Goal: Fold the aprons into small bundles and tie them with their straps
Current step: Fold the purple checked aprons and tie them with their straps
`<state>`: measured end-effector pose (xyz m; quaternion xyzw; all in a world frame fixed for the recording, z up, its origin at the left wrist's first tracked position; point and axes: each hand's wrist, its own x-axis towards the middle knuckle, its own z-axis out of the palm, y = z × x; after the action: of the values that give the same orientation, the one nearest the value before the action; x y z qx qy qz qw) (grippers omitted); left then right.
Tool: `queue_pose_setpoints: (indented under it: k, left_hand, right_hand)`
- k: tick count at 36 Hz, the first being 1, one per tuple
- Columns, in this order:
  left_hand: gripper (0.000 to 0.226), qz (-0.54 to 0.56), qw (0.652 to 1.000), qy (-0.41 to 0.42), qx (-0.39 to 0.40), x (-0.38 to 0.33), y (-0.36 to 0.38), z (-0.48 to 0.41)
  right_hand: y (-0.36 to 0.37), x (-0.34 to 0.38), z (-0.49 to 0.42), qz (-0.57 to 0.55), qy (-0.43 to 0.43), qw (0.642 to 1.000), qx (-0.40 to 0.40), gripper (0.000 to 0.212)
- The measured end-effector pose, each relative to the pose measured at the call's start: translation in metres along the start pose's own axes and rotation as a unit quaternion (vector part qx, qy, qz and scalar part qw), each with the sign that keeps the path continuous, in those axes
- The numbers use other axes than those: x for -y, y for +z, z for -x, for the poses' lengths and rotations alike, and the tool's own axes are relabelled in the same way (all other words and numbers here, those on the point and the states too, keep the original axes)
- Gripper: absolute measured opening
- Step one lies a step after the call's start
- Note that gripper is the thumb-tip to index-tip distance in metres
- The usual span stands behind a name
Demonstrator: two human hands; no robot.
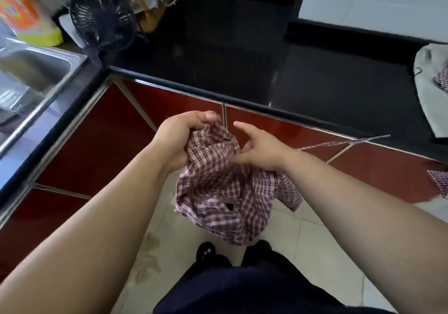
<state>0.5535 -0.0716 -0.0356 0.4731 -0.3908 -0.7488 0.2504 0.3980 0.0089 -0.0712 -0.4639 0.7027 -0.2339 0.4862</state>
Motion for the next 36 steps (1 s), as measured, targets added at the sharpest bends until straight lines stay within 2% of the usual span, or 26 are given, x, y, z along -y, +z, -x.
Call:
queue_pose_setpoints:
  k: [2,4,6,8,11,12,13,14,15,16,17,18,19,21,22,23,24,25,26,27,29,31,33,35,36]
  left_hand:
    - [0.028,0.015,0.999,0.003,0.046,-0.007,-0.005,0.005]
    - [0.027,0.007,0.999,0.008,0.05,-0.012,-0.013,0.007]
    - [0.028,0.007,0.999,0.013,0.045,-0.016,-0.02,0.008]
    - [0.03,0.02,0.999,0.023,0.036,-0.018,-0.025,0.009]
    - [0.029,0.04,0.997,0.039,-0.044,-0.019,-0.036,0.007]
    - [0.03,-0.011,0.993,0.056,-0.1,-0.016,-0.042,0.003]
    - [0.032,-0.117,0.977,0.072,-0.163,-0.014,-0.05,-0.002]
    - [0.032,-0.264,0.937,0.079,-0.216,-0.011,-0.059,-0.006]
    - [0.031,-0.421,0.873,0.07,-0.237,-0.009,-0.065,-0.007]
    - [0.029,-0.551,0.804,0.055,-0.219,-0.008,-0.066,-0.005]
    - [0.027,-0.631,0.753,0.062,-0.175,-0.007,-0.063,-0.001]
    - [0.027,-0.661,0.738,0.088,-0.107,-0.007,-0.058,0.003]
    - [0.029,-0.635,0.763,0.114,-0.029,-0.007,-0.051,0.005]
    - [0.031,-0.514,0.847,0.097,0.091,-0.007,-0.036,0.011]
    - [0.032,-0.508,0.847,0.091,0.124,-0.007,-0.032,0.011]
    - [0.033,-0.552,0.816,0.101,0.142,-0.004,-0.03,0.01]
    - [0.032,-0.595,0.783,0.111,0.143,-0.001,-0.029,0.005]
    - [0.028,-0.609,0.774,0.12,0.125,0.002,-0.031,0.001]
    - [0.026,-0.586,0.795,0.121,0.103,0.004,-0.032,-0.003]
    - [0.024,-0.528,0.838,0.118,0.072,0.006,-0.031,-0.006]
    - [0.015,-0.374,0.92,0.12,-0.007,0.007,-0.033,-0.01]
    - [0.016,-0.198,0.974,0.103,-0.047,0.002,-0.028,-0.015]
    - [0.02,-0.055,0.997,0.054,-0.008,-0.004,-0.021,-0.015]
    - [0.022,-0.014,0.998,0.013,0.058,-0.007,-0.006,-0.013]
    - [0.023,-0.008,0.996,-0.001,0.083,-0.006,0.0,-0.01]
  right_hand:
    - [0.006,0.005,-0.003,0.029,-0.027,0.999,0.033,0.087]
    - [0.013,0.014,-0.006,0.091,-0.044,0.994,0.043,0.077]
    - [0.019,0.02,-0.011,0.144,-0.042,0.988,0.038,0.054]
    - [0.023,0.022,-0.015,0.2,-0.033,0.979,0.03,0.019]
    - [0.023,0.023,-0.016,0.23,-0.02,0.973,-0.001,0.027]
    - [0.021,0.024,-0.015,0.231,-0.023,0.972,-0.028,0.025]
    - [0.021,0.024,-0.015,0.232,-0.035,0.97,-0.059,0.022]
    - [0.021,0.025,-0.015,0.227,-0.05,0.969,-0.087,0.02]
    - [0.022,0.028,-0.016,0.211,-0.069,0.969,-0.106,0.021]
    - [0.022,0.031,-0.016,0.194,-0.088,0.971,-0.11,0.022]
    - [0.022,0.035,-0.016,0.179,-0.108,0.972,-0.105,0.023]
    - [0.022,0.04,-0.015,0.167,-0.125,0.973,-0.098,0.025]
    - [0.021,0.044,-0.013,0.161,-0.137,0.973,-0.091,0.027]
    - [0.02,0.048,-0.008,0.144,-0.153,0.975,-0.078,0.021]
    - [0.019,0.048,-0.007,0.124,-0.153,0.978,-0.072,0.014]
    - [0.018,0.045,-0.005,0.1,-0.148,0.981,-0.071,0.008]
    - [0.017,0.041,-0.002,0.078,-0.142,0.984,-0.078,0.008]
    - [0.015,0.037,-0.001,0.055,-0.132,0.986,-0.089,0.012]
    - [0.011,0.032,0.0,0.042,-0.115,0.986,-0.11,0.017]
    - [0.005,0.024,0.002,0.043,-0.093,0.985,-0.14,0.02]
    - [-0.008,0.01,0.005,0.082,-0.031,0.975,-0.206,0.017]
    - [-0.022,-0.006,0.011,0.144,0.051,0.961,-0.229,0.016]
    - [-0.024,-0.016,0.017,0.213,0.132,0.951,-0.182,0.039]
    - [-0.023,-0.022,0.025,0.249,0.174,0.945,-0.123,0.056]
    - [-0.02,-0.022,0.028,0.24,0.171,0.95,-0.101,0.058]
